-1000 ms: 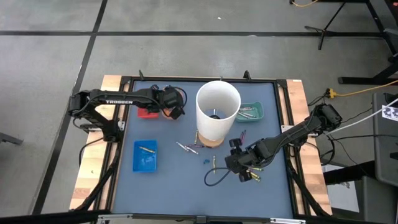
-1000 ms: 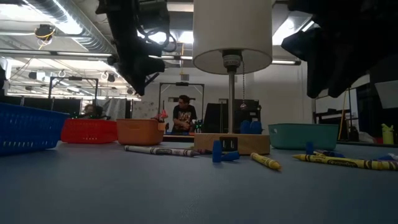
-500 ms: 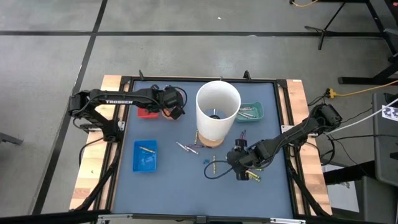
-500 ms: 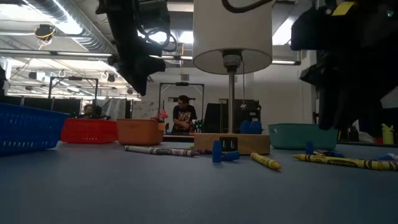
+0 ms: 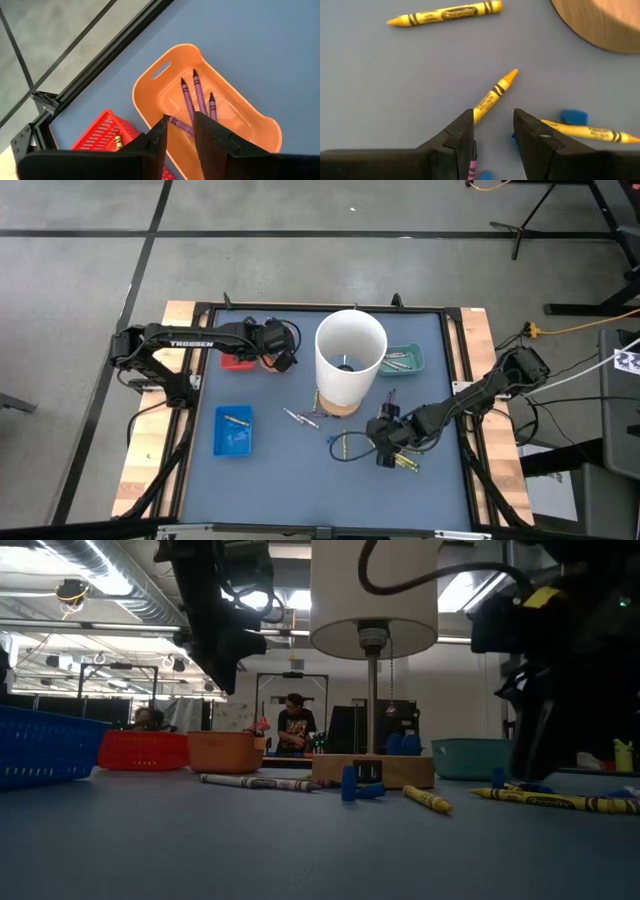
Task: Sort crayons
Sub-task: Put the yellow crayon into the blue bin
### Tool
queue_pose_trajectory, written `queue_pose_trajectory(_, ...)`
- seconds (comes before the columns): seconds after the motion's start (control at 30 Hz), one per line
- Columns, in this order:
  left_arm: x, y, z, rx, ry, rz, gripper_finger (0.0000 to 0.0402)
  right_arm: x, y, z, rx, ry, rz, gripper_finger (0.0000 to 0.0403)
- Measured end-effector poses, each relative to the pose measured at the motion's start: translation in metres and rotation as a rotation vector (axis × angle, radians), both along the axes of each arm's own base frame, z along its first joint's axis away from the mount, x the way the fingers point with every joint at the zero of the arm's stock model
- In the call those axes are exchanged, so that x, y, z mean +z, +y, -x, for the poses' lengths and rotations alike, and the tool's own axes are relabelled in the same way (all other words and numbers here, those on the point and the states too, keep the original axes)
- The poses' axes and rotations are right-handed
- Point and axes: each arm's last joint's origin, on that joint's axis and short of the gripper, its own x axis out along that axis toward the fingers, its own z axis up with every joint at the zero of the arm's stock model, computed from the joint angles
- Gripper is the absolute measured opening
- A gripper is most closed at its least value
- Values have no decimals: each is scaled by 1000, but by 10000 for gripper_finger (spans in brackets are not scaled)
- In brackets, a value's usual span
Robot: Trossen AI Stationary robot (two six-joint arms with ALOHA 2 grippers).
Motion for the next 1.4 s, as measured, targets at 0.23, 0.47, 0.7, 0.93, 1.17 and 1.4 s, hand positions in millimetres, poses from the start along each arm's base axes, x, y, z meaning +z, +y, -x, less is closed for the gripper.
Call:
queue_pose_trajectory(0.23, 0, 0, 0, 0, 0, 1, 79, -4, 1, -1, -44, -43, -45, 136)
queue_pose_trajectory(0.47, 0, 0, 0, 0, 0, 1, 79, -8, 2, -3, -52, -51, -57, 136)
queue_pose_trajectory(0.7, 0, 0, -1, -1, -9, -1, 79, -23, 4, -6, -51, -6, -34, 136)
queue_pose_trajectory(0.93, 0, 0, -1, 0, -18, -3, 79, -27, 4, -7, -52, 9, -24, 125)
queue_pose_trajectory(1.17, 1, 0, -2, 0, -19, -4, 79, -26, 5, -8, -49, 7, -25, 57)
queue_pose_trajectory(1.4, 0, -2, -2, -45, 4, -1, 78, -27, 4, -8, -50, 8, -22, 12)
